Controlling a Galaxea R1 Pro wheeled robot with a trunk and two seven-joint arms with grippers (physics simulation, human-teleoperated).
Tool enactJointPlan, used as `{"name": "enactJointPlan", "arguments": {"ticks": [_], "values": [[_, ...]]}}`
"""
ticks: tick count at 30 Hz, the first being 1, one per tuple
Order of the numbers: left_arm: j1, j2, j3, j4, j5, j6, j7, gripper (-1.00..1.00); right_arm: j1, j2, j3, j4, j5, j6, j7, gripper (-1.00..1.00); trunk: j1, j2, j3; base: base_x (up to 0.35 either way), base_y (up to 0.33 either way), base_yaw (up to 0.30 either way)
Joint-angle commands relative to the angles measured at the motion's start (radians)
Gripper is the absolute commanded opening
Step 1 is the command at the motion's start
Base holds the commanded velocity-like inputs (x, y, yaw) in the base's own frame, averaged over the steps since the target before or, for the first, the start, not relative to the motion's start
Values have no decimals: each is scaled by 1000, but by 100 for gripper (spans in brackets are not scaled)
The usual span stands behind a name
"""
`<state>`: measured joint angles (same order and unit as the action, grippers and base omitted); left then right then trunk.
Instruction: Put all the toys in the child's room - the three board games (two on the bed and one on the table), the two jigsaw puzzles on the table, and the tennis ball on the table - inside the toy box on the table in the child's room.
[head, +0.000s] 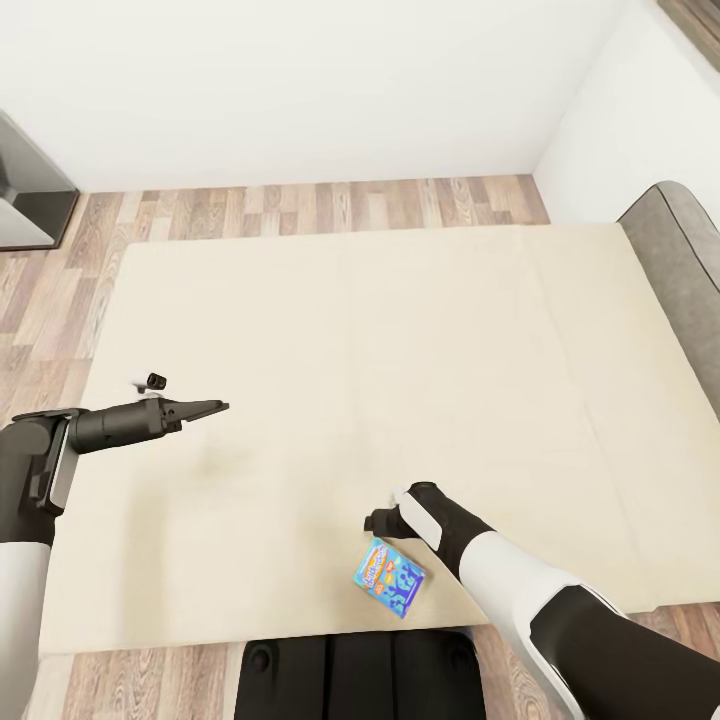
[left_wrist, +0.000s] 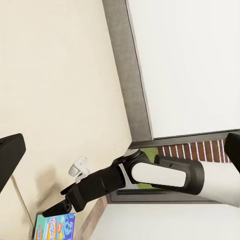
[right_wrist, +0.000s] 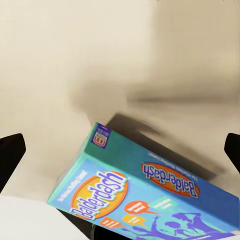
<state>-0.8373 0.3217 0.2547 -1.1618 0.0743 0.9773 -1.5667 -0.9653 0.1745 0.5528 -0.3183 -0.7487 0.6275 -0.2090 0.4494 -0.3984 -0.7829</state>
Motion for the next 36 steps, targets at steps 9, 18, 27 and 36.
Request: {"name": "enactJointPlan", "arguments": {"ticks": [9,18,27,36], "values": [[0,0,1,0,-1,11,-4,100,0,0,6,-2,-11,5,-5,100,1,-2,-1,0,1,0],[1,0,1,0,-1,11,-4,100,-1,0,3,-10,-11,108,-5,100,1,-2,-1,0,0,0],[1,1,2,0,-1,11,-4,100,-1,0,-3,-18,-16,263,-6,100,1,-2,-1,0,0,0],[1,2,34,1,-1,11,-4,100,-1,0,-6,-86,-18,338,-7,100,1,-2,-1,0,0,0]]}}
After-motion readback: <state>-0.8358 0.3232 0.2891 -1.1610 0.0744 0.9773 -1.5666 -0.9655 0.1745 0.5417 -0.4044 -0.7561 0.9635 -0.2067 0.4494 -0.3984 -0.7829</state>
